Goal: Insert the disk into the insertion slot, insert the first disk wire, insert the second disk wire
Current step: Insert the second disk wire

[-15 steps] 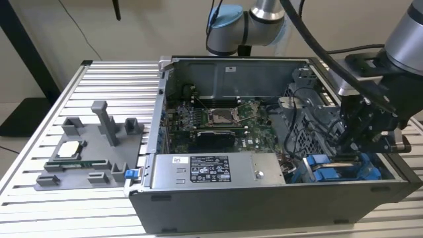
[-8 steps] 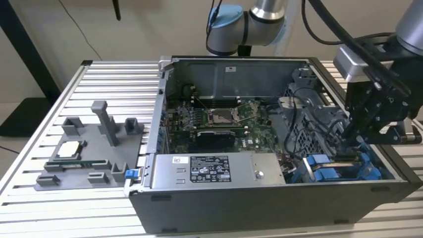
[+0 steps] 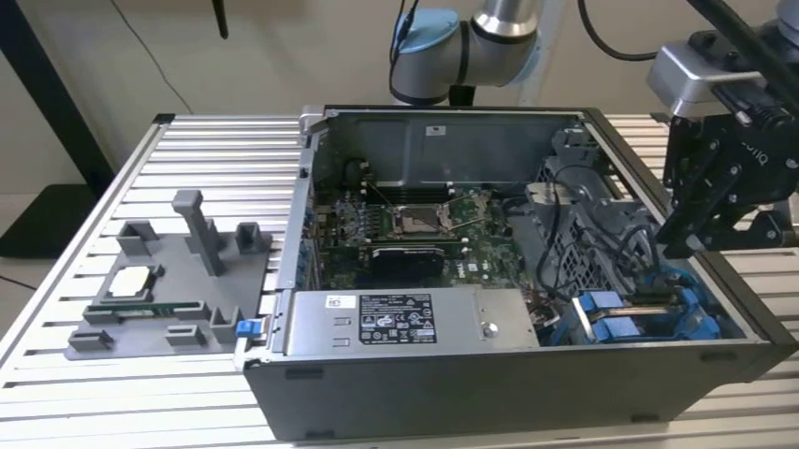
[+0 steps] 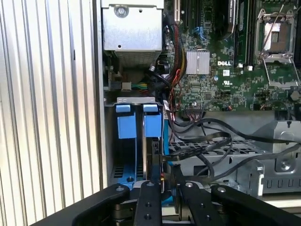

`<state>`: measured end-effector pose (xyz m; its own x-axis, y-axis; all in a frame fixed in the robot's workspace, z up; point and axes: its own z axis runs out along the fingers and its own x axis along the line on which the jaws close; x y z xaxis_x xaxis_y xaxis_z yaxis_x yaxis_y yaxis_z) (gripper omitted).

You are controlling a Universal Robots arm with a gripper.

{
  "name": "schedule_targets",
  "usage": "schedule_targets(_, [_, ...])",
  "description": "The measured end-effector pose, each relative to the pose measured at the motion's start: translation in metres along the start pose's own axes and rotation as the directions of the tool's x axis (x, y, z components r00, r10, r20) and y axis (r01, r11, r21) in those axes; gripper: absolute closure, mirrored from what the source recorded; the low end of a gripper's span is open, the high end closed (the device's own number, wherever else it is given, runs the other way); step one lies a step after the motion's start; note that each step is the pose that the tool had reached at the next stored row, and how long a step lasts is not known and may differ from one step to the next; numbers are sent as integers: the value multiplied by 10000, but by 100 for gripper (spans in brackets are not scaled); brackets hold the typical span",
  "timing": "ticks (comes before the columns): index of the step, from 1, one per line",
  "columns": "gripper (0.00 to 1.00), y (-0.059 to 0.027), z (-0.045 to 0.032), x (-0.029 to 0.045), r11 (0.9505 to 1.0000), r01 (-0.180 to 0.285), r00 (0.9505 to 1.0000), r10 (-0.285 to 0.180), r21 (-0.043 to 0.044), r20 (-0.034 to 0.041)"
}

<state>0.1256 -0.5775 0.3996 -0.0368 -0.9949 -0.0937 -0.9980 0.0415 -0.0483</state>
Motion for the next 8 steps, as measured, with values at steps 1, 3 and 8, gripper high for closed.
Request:
schedule_targets(1, [0, -1, -9, -1, 10000, 0, 10000, 0, 0, -1])
schedule_targets(3, [0, -1, -9, -1, 10000, 1, 10000, 0, -1, 2])
schedule_targets(8, [0, -1, -11, -1, 10000, 1, 10000, -1, -1, 0])
